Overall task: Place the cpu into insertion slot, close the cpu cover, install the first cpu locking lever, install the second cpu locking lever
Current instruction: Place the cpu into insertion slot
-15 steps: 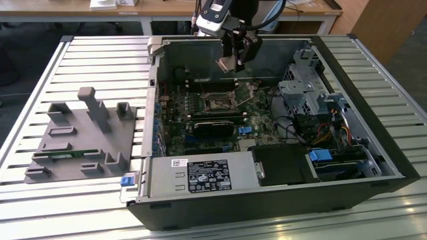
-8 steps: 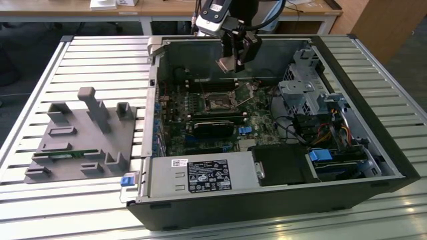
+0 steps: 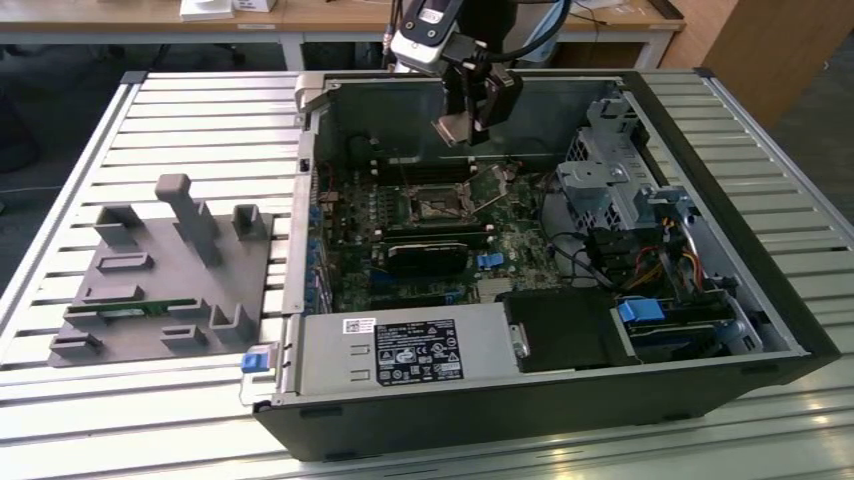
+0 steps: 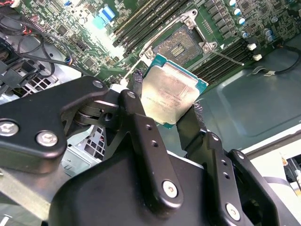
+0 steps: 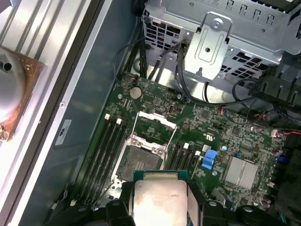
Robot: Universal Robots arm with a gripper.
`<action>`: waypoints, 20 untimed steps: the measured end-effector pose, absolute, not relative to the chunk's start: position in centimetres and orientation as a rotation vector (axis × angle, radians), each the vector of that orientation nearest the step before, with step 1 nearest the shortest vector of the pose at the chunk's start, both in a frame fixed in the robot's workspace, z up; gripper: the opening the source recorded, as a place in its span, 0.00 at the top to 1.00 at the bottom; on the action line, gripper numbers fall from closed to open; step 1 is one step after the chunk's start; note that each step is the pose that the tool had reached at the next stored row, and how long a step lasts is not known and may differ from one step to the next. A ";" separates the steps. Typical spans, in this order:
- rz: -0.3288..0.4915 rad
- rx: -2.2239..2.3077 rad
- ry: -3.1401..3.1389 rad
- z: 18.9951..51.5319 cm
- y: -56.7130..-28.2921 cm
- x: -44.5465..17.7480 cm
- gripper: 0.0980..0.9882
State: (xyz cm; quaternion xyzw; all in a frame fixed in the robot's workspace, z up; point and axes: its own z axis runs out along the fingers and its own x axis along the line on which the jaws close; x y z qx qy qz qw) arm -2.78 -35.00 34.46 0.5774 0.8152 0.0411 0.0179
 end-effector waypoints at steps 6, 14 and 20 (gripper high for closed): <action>0.127 1.805 2.524 34.4 -35.0 -2.8 0.50; 0.127 1.821 2.512 34.3 -35.0 -2.8 0.50; 0.127 1.833 2.503 34.3 -35.0 -2.8 0.50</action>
